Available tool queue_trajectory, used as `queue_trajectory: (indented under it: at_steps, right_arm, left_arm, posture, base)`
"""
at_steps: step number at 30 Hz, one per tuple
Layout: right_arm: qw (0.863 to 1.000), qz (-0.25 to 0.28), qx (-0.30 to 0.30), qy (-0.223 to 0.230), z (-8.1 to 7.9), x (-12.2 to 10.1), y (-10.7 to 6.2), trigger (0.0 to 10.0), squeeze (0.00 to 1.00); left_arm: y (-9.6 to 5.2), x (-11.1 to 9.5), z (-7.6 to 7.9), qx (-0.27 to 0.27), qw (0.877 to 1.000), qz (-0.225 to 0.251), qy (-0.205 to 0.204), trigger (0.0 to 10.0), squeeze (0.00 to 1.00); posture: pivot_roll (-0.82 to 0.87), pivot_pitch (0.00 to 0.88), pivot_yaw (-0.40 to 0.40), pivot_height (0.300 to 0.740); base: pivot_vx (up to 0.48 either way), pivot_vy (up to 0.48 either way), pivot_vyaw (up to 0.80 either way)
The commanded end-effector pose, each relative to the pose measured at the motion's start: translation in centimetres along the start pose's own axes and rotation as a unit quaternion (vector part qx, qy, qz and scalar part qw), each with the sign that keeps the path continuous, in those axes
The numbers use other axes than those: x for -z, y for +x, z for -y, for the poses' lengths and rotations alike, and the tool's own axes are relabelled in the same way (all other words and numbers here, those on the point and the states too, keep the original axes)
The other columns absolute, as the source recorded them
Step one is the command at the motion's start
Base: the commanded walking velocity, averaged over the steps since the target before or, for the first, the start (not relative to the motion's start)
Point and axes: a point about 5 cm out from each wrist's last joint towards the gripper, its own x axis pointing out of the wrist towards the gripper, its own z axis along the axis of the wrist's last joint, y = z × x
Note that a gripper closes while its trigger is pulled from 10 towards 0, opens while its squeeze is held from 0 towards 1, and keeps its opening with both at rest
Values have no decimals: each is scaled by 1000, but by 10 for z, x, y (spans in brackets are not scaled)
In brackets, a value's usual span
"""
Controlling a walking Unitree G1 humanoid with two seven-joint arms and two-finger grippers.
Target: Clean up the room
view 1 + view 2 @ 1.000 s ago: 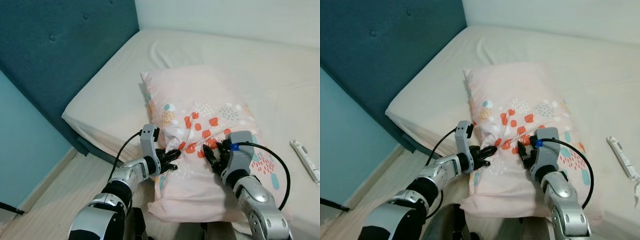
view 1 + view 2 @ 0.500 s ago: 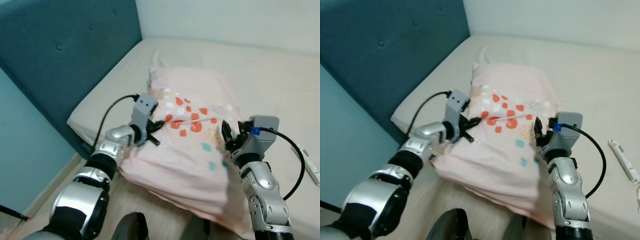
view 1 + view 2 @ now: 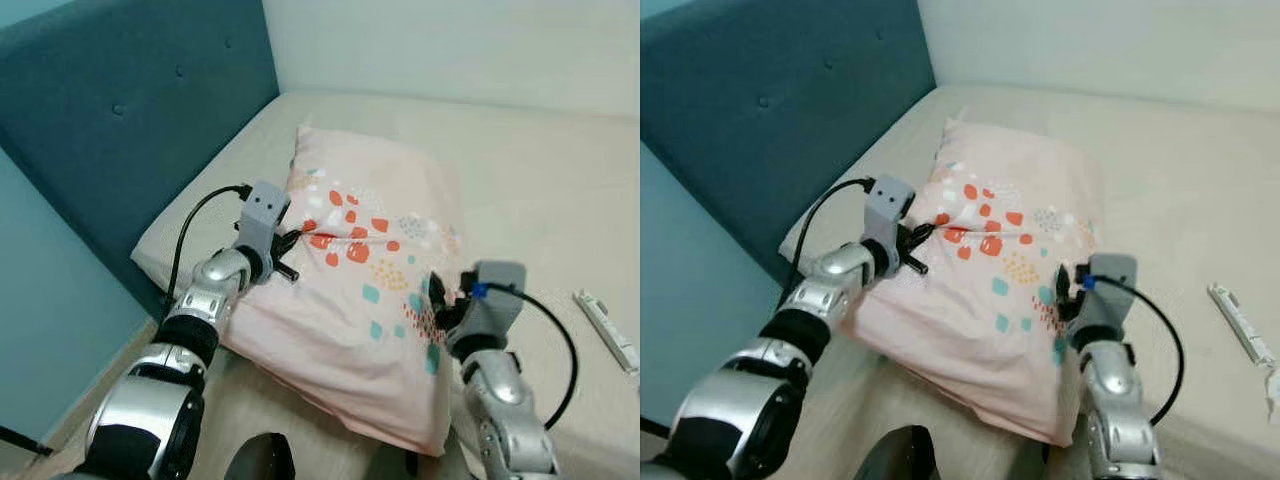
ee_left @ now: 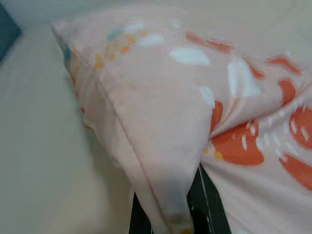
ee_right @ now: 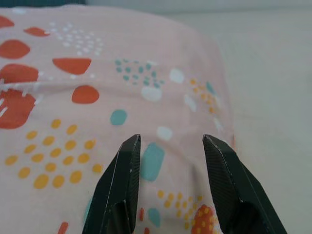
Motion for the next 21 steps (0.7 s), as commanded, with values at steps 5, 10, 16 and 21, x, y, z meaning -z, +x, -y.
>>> queue_trajectory:
  at_steps: [5,10,16,21]
  right_arm:
    - [1000,-10,-8,11,-9,9,-4,10000,0]
    - [1000,-8,-14,9,-10,9,-4,10000,0]
    - [1000,-2,-15,4,-11,8,-2,10000,0]
    - [1000,2,-15,3,-10,7,0,10000,0]
  left_arm:
    - [-7,-8,-10,-53,996,55,-47,10000,0]
    - [-12,-1,-5,-58,995,56,-61,10000,0]
    - [-15,-2,3,-53,994,70,-65,10000,0]
    - [-17,1,5,-55,994,69,-71,10000,0]
  posture:
    - [-45,53,144,618]
    - [-42,49,137,632]
    - [-40,40,133,658]
    - [-42,33,133,682]
  base:
    - [0,0,0]
    - [0,0,0]
    - [0,0,0]
    - [0,0,0]
